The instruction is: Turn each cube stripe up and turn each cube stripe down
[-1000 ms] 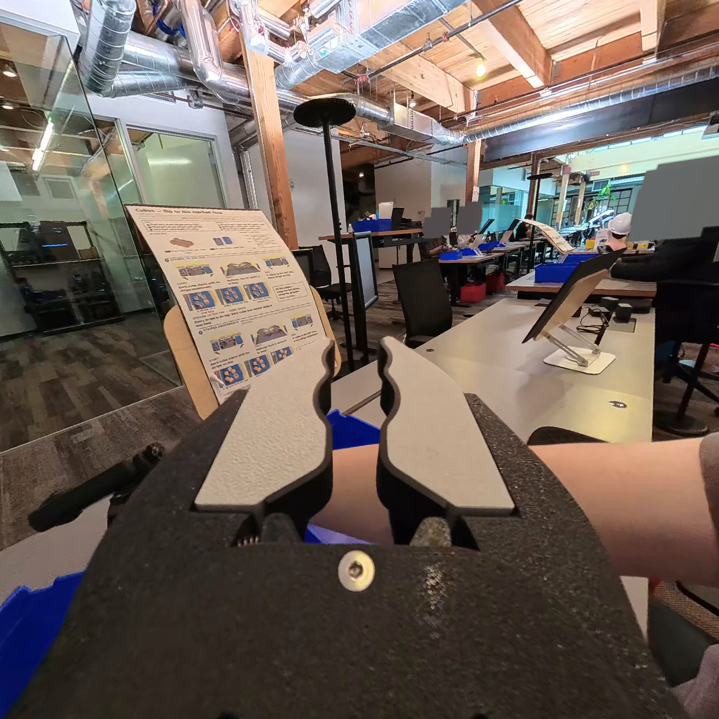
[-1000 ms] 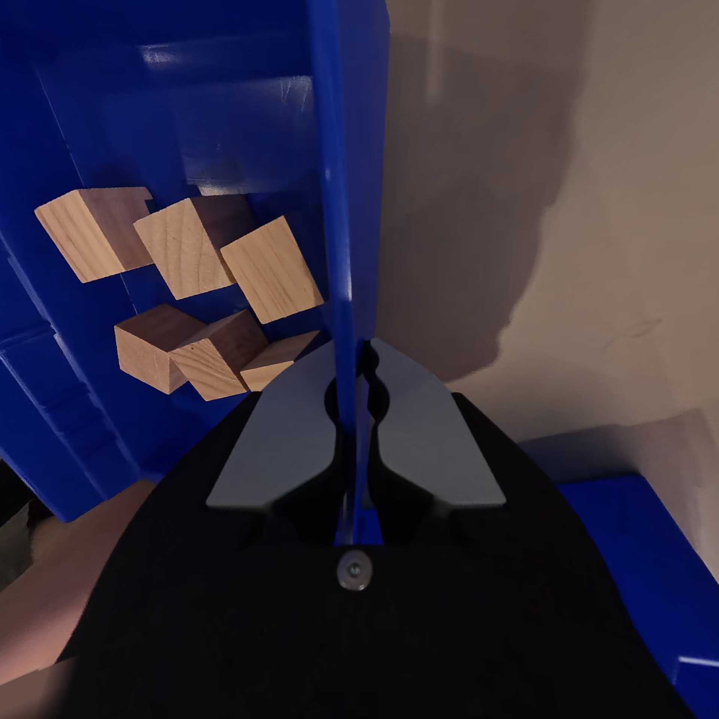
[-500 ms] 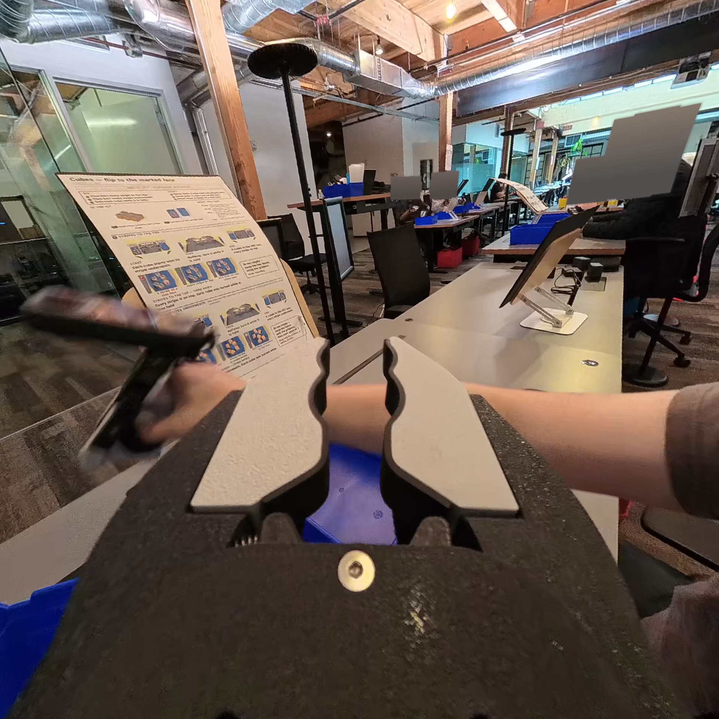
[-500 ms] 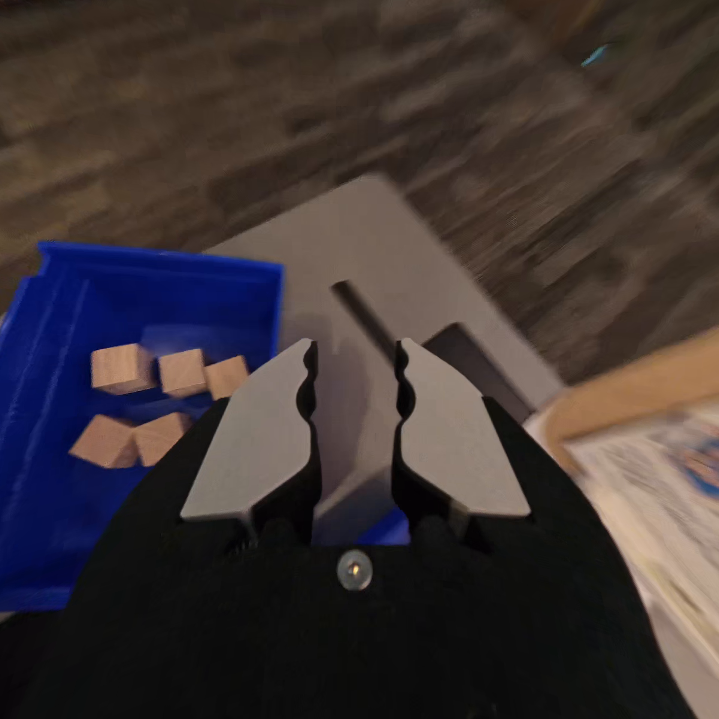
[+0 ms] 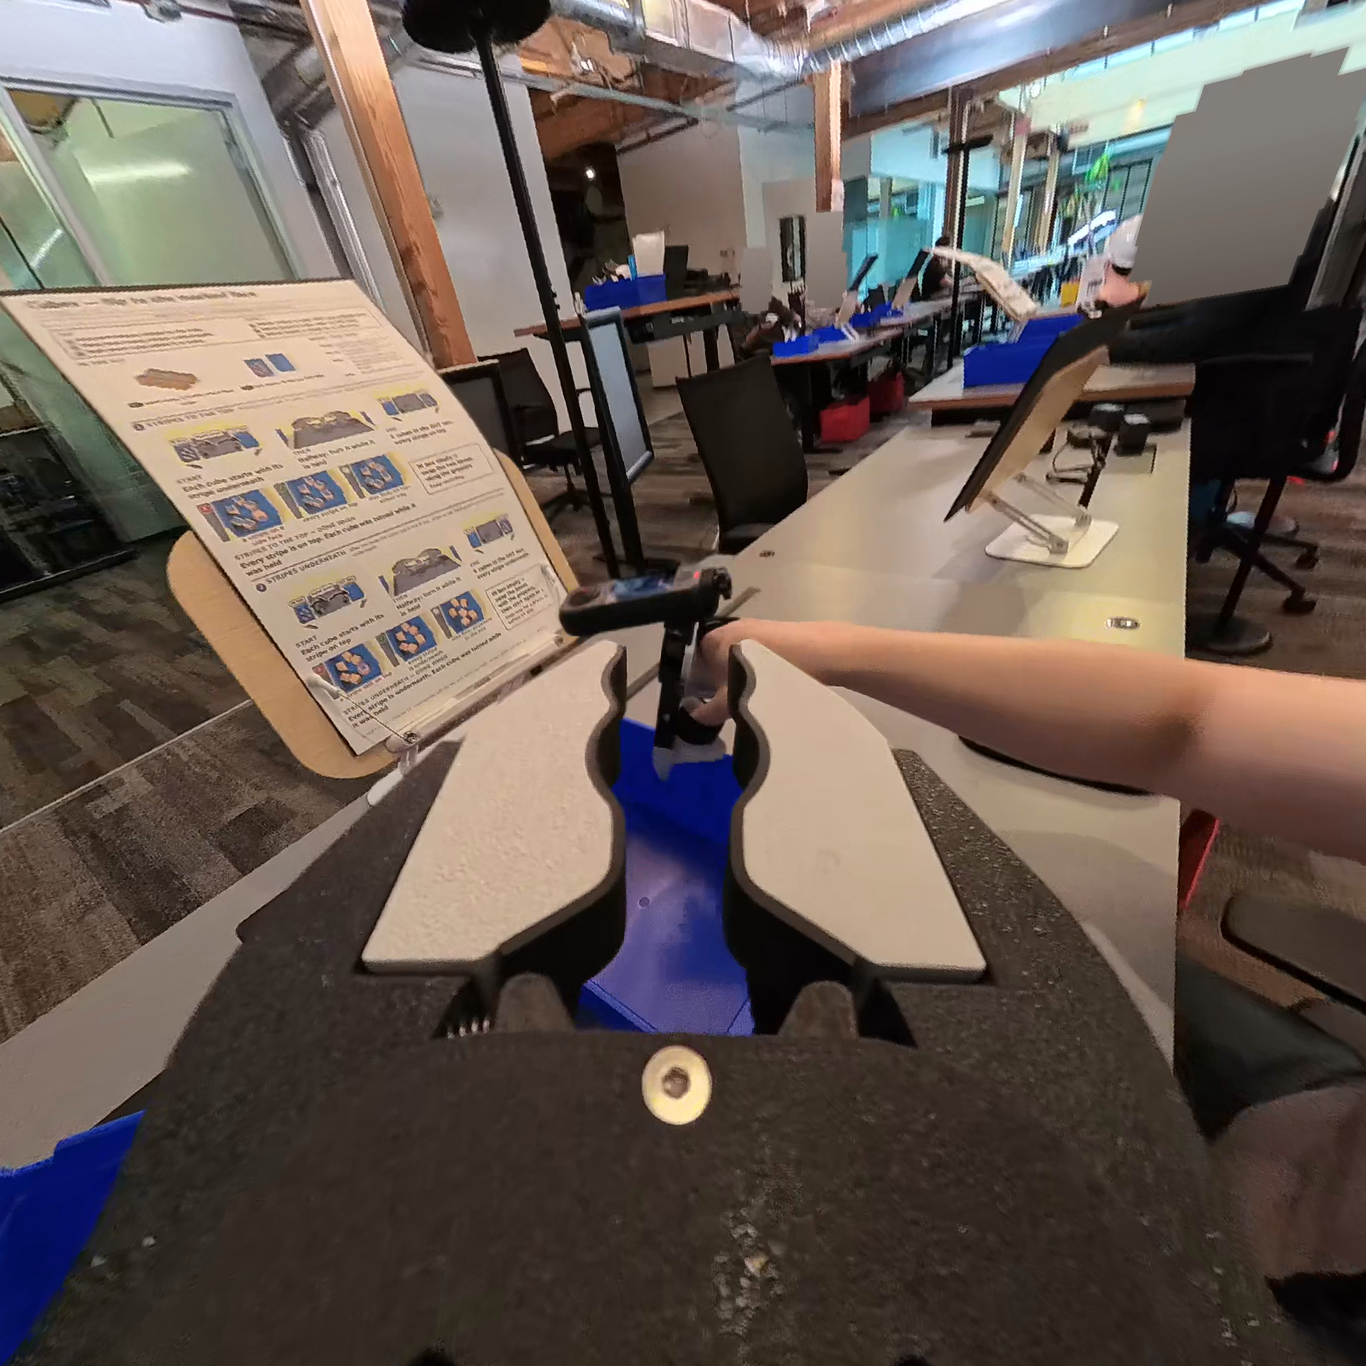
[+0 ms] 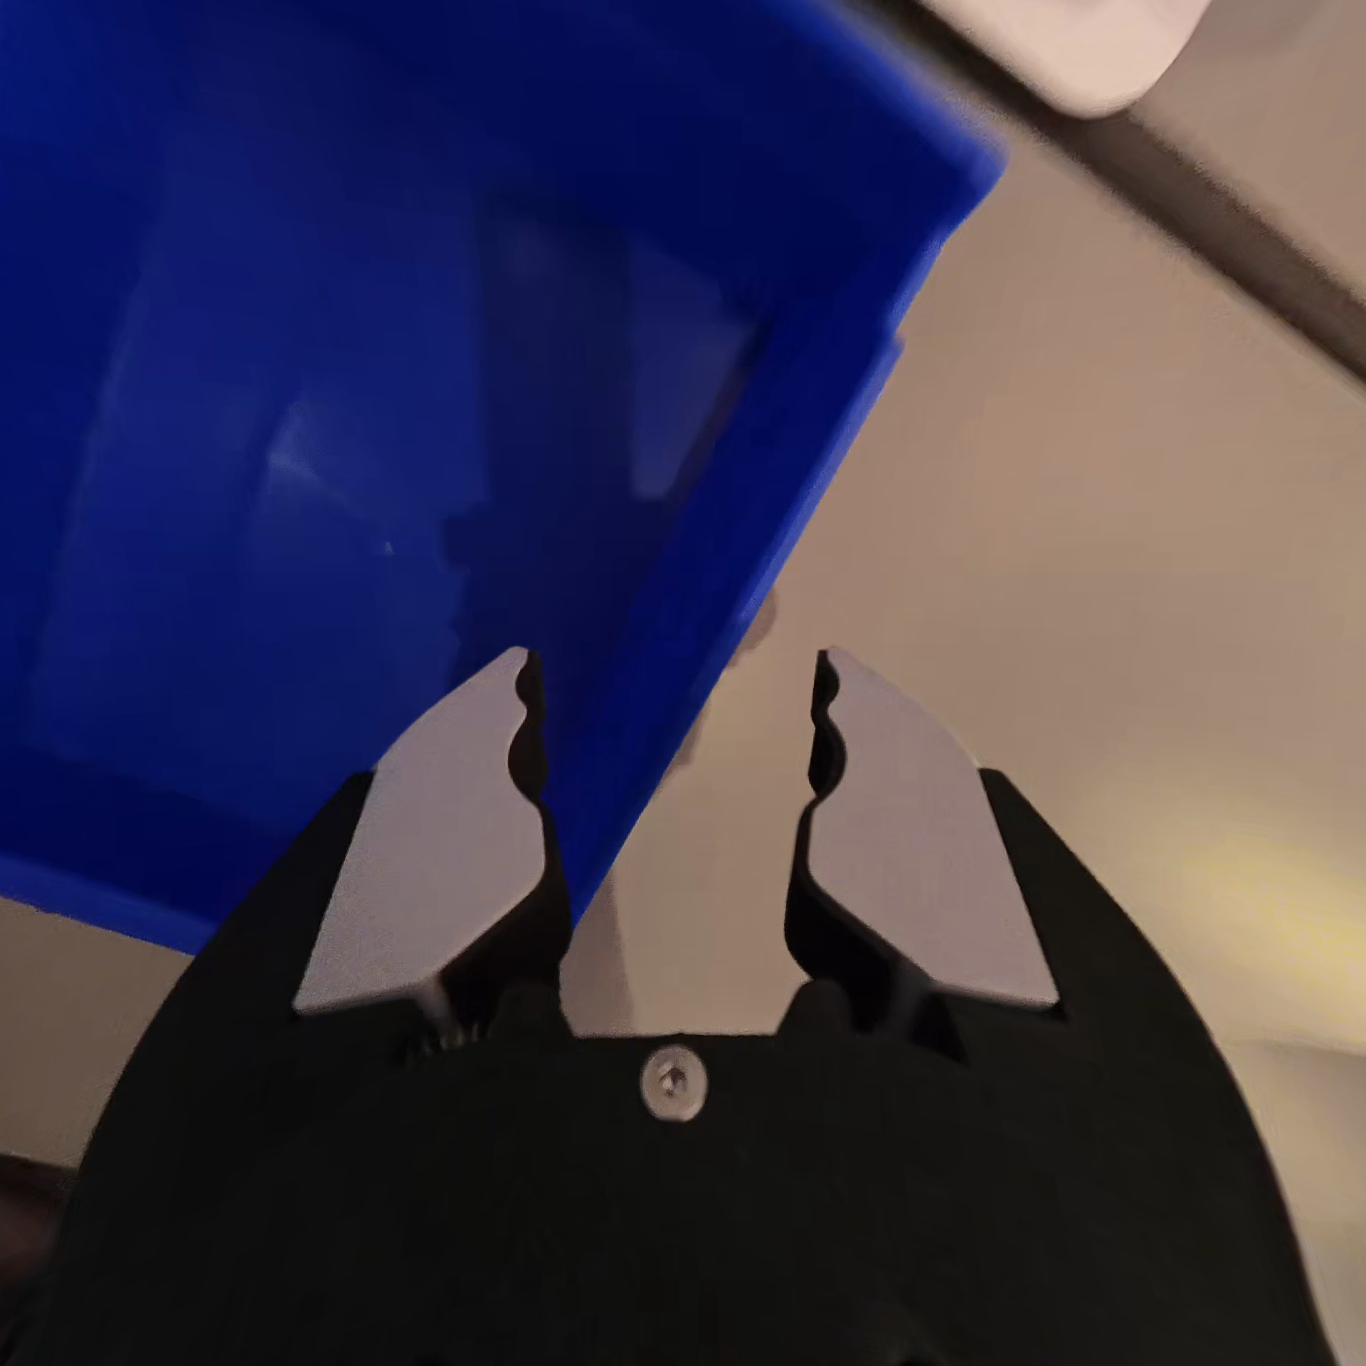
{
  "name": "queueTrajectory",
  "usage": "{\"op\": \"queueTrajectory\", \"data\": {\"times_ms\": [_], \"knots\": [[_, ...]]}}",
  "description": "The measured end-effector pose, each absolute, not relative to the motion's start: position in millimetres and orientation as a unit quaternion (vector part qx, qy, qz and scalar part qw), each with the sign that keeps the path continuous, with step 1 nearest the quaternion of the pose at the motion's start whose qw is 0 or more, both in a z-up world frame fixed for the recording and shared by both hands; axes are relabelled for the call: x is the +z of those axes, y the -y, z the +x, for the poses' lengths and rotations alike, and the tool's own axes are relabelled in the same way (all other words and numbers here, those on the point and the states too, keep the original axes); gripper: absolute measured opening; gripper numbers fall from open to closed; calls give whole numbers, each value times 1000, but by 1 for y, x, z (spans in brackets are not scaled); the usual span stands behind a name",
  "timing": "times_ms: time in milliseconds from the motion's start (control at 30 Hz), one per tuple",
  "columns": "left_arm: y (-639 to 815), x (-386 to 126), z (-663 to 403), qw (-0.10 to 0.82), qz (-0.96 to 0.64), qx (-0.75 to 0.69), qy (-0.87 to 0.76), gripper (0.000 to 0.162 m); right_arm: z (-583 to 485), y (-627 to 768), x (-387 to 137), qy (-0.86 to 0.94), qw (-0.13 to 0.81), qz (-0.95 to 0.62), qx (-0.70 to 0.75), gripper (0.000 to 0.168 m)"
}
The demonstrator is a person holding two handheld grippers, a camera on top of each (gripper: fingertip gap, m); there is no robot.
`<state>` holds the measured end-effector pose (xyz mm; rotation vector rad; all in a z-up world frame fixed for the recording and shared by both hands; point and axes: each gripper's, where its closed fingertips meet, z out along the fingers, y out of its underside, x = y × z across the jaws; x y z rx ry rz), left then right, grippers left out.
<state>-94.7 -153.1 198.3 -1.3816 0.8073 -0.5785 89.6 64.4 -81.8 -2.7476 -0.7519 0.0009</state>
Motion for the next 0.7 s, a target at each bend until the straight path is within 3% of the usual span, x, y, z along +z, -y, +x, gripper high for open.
{"op": "queueTrajectory", "data": {"times_ms": [100, 167, 233, 700], "knots": [[153, 193, -81, 648, -615, -246, -376, 25, 98, -52, -116, 264, 84, -961, 10, 68], [152, 189, -73, 638, -620, -244, -387, 25, 89, -42, -125, 253, 48, -963, 84, 23], [149, 184, -68, 628, -629, -239, -390, 26, 100, -50, -125, 243, 54, -965, 85, 13], [125, 171, -54, 612, -666, -185, -384, 26, 256, -78, -126, 178, 49, -977, 104, 7]]}}
